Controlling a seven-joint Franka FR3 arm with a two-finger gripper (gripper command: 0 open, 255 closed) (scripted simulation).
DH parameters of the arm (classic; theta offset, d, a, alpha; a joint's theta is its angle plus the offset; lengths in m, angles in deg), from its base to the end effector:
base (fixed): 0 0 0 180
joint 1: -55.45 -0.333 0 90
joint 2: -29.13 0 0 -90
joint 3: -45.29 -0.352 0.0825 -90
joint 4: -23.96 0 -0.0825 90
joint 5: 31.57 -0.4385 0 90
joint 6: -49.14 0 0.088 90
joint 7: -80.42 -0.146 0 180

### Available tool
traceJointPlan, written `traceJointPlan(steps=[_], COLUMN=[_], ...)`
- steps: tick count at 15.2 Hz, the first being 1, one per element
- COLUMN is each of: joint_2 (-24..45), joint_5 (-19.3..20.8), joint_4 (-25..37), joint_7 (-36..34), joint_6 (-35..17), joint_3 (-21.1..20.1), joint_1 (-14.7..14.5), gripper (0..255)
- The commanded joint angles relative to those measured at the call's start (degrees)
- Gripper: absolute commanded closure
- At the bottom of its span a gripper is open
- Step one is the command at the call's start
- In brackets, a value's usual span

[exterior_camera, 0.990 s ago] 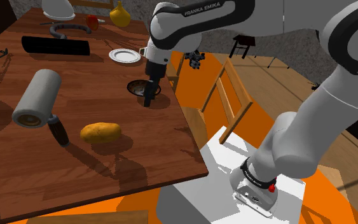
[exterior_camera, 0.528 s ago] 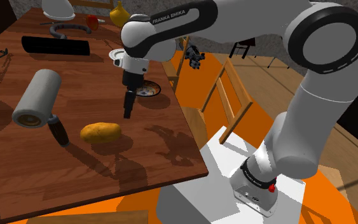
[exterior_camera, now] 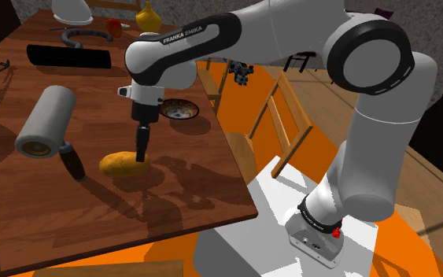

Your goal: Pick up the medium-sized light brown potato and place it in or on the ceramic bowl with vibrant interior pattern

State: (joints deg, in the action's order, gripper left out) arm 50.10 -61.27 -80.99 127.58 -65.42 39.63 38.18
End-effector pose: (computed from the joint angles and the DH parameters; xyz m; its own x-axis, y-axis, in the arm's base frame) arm 0.6013 0.3029 0.2943 0.6034 0.7834 0.1491 0.7386 -0.4786 -0.4748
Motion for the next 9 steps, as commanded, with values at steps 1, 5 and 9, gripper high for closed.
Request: traceJointPlan(steps=[1,5,9], joint_2=[0.49,1.15,1.15], joint_5=[-0.33,-0.72,-0.72], joint_4=[-0.71,-1.59,-1.58], joint_7=[0.23,0.46,0.46], joint_6=[-1.31,-2.99,-2.99], joint_3=[-0.27,-0.57,-0.58], joint_1=[-0.36,-0.81,-0.81], gripper=[0,0,0])
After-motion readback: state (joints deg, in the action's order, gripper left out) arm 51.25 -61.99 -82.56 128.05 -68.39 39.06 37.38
